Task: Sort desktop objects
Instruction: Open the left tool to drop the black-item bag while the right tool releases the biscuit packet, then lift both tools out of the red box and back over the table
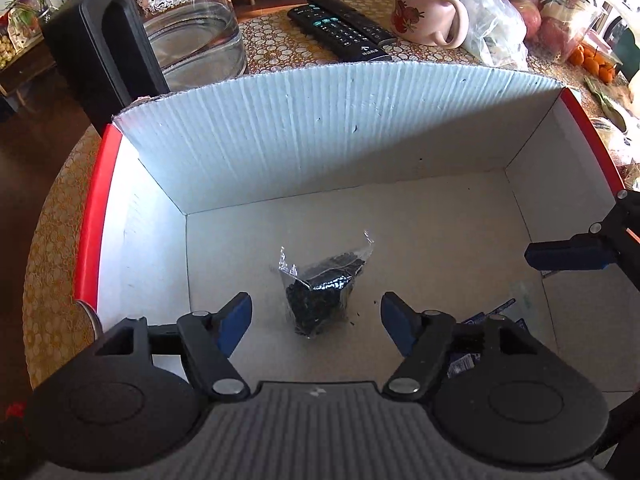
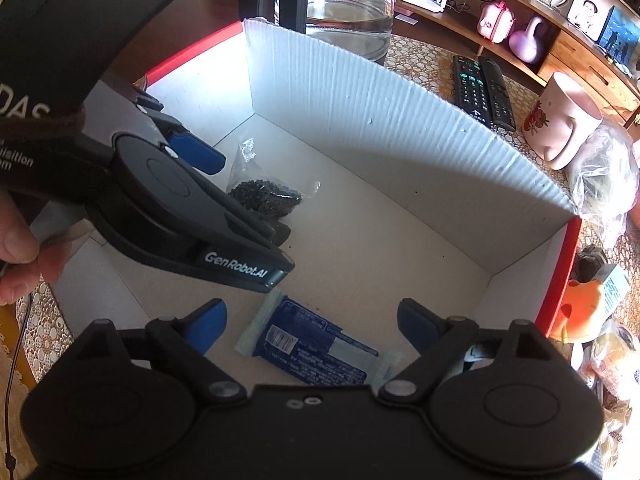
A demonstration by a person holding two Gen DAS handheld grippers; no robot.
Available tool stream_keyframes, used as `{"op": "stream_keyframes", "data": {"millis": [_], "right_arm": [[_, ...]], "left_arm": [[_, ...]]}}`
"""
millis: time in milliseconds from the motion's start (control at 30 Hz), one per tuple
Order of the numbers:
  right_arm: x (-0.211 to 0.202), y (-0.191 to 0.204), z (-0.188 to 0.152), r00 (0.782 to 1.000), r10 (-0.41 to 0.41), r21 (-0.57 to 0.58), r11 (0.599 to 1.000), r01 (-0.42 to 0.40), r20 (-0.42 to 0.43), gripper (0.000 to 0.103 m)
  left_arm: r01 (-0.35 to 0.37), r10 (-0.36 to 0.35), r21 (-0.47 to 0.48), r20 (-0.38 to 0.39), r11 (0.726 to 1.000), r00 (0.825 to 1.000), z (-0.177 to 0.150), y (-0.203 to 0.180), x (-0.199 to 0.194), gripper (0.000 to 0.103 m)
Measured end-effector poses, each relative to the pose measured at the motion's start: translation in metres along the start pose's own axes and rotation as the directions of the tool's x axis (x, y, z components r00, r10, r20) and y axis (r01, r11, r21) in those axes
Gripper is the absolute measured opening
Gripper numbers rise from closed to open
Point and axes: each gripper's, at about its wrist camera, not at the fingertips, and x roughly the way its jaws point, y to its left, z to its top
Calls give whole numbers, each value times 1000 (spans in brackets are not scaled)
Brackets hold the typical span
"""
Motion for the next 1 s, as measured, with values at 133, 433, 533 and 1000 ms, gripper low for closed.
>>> {"op": "stream_keyframes", "data": {"millis": [133, 433, 533, 1000], "right_arm": [[-11, -2, -2, 1000, 0, 13, 1000, 0, 29, 94], [-46, -1, -15, 995, -2, 19, 1000, 0, 95, 94], [-60, -1, -22, 993, 6, 18, 1000, -8, 117, 94], [-122, -12, -67, 964, 49, 15, 998, -55, 262, 97]], "left_arm": [[-2, 1, 7, 21, 1000, 1000, -2, -5, -11, 70], [2, -1, -4, 92, 1000, 996, -5, -15, -49, 70], [0, 0, -8, 110, 1000, 994, -11, -22, -61, 70], [-48, 45, 10, 185, 999, 982, -48, -49, -115, 74]]}}
